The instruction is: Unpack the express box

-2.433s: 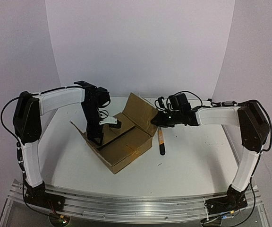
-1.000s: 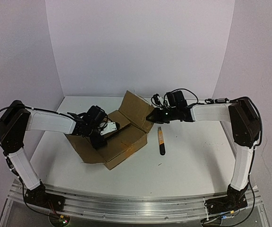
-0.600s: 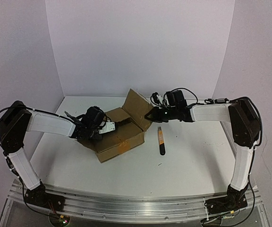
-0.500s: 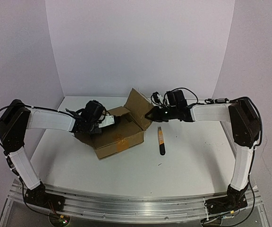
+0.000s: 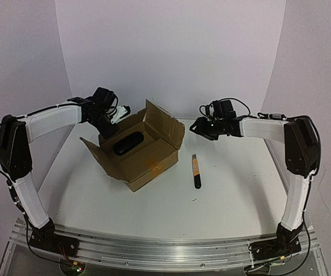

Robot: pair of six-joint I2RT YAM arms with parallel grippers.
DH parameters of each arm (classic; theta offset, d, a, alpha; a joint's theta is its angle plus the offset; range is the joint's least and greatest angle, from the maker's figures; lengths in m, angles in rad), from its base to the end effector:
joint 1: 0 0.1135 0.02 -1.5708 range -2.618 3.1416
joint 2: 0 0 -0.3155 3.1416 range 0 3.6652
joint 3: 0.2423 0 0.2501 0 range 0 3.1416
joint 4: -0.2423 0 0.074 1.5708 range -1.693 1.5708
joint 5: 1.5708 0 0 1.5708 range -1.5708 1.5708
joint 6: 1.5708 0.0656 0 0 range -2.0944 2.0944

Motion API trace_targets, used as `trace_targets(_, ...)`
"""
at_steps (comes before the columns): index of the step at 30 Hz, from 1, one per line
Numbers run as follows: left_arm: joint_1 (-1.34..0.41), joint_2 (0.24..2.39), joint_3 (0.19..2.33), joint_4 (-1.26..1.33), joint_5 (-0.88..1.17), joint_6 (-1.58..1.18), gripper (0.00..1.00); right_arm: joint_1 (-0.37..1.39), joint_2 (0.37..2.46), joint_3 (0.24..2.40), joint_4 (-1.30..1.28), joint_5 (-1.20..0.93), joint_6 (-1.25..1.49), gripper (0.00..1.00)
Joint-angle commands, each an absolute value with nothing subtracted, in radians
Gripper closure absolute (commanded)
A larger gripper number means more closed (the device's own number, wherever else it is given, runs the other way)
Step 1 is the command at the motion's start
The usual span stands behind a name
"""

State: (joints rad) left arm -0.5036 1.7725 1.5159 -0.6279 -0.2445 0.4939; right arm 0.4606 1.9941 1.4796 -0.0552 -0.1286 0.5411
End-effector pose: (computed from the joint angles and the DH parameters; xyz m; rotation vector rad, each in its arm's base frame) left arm 0.3760 -0.1890 0.3125 1.0728 2.1933 0.2955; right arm 0.4510 0.2331 0.2589 0.0112 2.2234 0.7091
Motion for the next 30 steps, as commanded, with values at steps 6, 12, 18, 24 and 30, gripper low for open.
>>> trace_targets(6, -0.517, 1.762, 1.699, -0.770, -0.062, 0.291, 1.00, 0.643, 1.645, 1.426, -0.109, 0.103, 0.263, 0.45)
trace_targets(12, -0.518, 1.797, 1.705, -0.839, 0.139, 0.191, 1.00, 0.743, 1.691, 1.477, -0.034, -0.159, -0.046, 0.33)
trace_targets(18, -0.515, 1.779, 1.718, -0.839, 0.124, 0.084, 1.00, 0.786, 1.920, 1.709, -0.201, 0.093, 0.259, 0.33)
trace_targets(24, -0.485, 1.705, 1.617, -0.781, 0.169, -0.042, 1.00, 0.861, 2.204, 2.117, -0.657, 0.332, 0.388, 0.22)
trace_targets(30, -0.385, 1.652, 1.474, -0.697, 0.393, -0.159, 1.00, 0.922, 2.376, 2.287, -0.784, 0.435, 0.366, 0.02)
